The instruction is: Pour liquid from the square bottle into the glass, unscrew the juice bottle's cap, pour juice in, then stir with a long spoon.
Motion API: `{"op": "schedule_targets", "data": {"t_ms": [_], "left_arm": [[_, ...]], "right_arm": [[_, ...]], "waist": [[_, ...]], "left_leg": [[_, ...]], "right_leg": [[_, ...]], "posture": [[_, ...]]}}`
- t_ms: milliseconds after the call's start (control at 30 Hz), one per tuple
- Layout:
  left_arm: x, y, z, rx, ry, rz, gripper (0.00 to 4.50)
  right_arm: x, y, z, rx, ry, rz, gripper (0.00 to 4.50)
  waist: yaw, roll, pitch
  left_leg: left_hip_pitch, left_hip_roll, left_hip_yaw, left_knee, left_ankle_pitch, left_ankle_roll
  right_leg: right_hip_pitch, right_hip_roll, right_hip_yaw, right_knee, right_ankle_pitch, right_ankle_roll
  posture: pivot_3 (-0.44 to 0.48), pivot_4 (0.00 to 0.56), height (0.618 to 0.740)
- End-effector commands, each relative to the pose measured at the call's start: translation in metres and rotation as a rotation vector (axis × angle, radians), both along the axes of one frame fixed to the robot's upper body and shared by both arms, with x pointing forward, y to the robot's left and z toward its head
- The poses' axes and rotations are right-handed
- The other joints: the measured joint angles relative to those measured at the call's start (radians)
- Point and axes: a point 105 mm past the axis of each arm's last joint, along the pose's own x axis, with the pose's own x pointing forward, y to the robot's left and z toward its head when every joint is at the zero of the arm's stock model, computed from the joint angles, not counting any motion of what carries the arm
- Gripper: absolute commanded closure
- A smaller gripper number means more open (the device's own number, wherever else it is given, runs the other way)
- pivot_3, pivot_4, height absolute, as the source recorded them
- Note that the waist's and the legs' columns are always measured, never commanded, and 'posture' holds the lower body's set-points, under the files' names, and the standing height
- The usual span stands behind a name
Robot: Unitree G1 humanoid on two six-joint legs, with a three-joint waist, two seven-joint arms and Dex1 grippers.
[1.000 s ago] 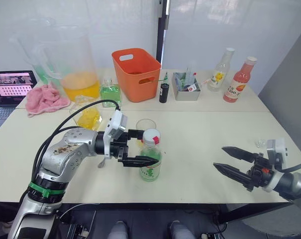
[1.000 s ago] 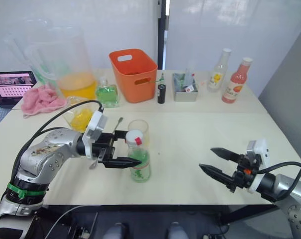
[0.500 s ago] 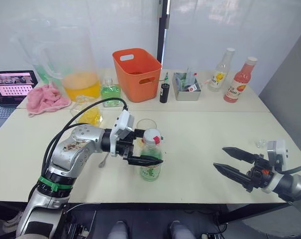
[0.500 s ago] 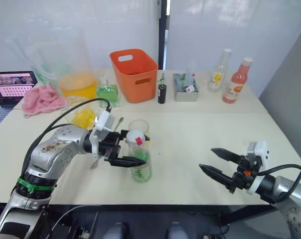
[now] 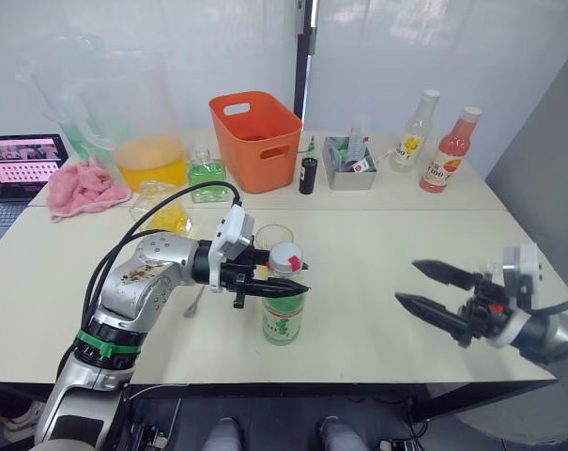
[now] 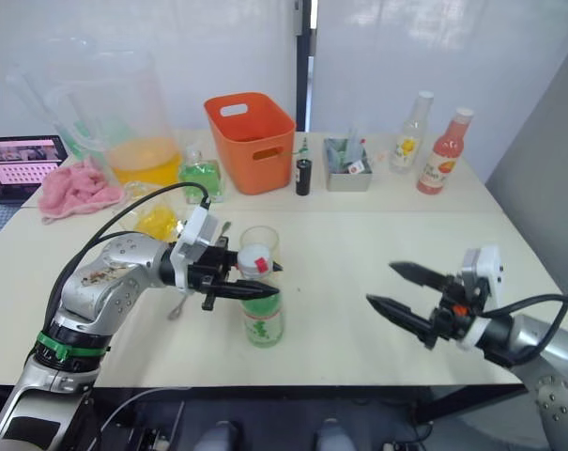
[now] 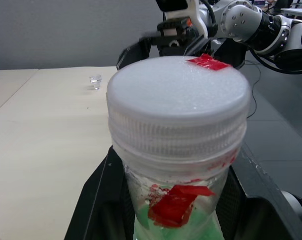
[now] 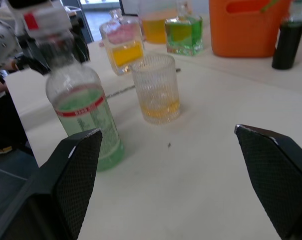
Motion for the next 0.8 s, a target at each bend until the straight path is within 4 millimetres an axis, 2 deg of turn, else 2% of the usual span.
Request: {"op": "schedule_targets", "data": {"t_ms": [33, 133, 333, 467, 567, 800], "left_arm": [[0.000, -0.003, 0.006, -0.014, -0.054, 0.008, 3.03], [0.006, -0.002, 0.007, -0.013, -0.081, 0.062, 3.03], [0.011, -0.009, 0.008, -0.008, -0.102, 0.135, 3.03], [0.011, -0.012, 0.008, -0.009, -0.091, 0.209, 3.03], [0.010, -0.015, 0.005, -0.003, -0.074, 0.230, 3.03], [0.005, -0.021, -0.001, 0.016, -0.051, 0.236, 3.03]], "right_arm": [[-0.001, 0.030, 0.028, 0.007, -0.098, 0.062, 0.00], [0.006, 0.048, 0.044, -0.014, -0.145, 0.039, 0.00], [0.018, 0.067, 0.069, -0.066, -0.171, -0.039, 0.00], [0.011, 0.077, 0.066, -0.088, -0.063, 0.063, 0.00], [0.004, 0.082, 0.067, -0.027, 0.014, 0.149, 0.00], [-0.006, 0.099, 0.066, -0.053, 0.024, 0.221, 0.00]], "waist": [[0.000, 0.000, 0.000], [0.003, 0.000, 0.000], [0.012, 0.000, 0.000], [0.017, 0.000, 0.000], [0.019, 0.000, 0.000], [0.018, 0.000, 0.000]], "left_leg": [[0.000, 0.000, 0.000, 0.000, 0.000, 0.000], [0.000, 0.000, 0.000, 0.000, 0.000, 0.000], [-0.002, 0.000, 0.000, 0.002, 0.000, 0.000], [-0.002, 0.000, -0.001, 0.001, 0.000, 0.000], [-0.002, 0.000, 0.000, 0.002, 0.000, 0.000], [-0.001, 0.000, 0.000, 0.001, 0.001, 0.001]], "right_leg": [[0.000, 0.000, 0.000, 0.000, 0.000, 0.000], [0.000, 0.000, 0.000, 0.000, 0.000, 0.000], [0.000, 0.000, 0.001, -0.001, 0.000, -0.001], [0.000, 0.001, 0.001, 0.000, 0.001, -0.002], [0.000, 0.001, 0.001, -0.001, 0.001, -0.002], [0.000, 0.001, 0.001, -0.001, 0.001, -0.003]], "posture": [[0.000, 0.150, 0.738], [0.000, 0.150, 0.738], [0.000, 0.150, 0.738], [0.000, 0.150, 0.738], [0.000, 0.150, 0.738], [0.000, 0.150, 0.738]]}}
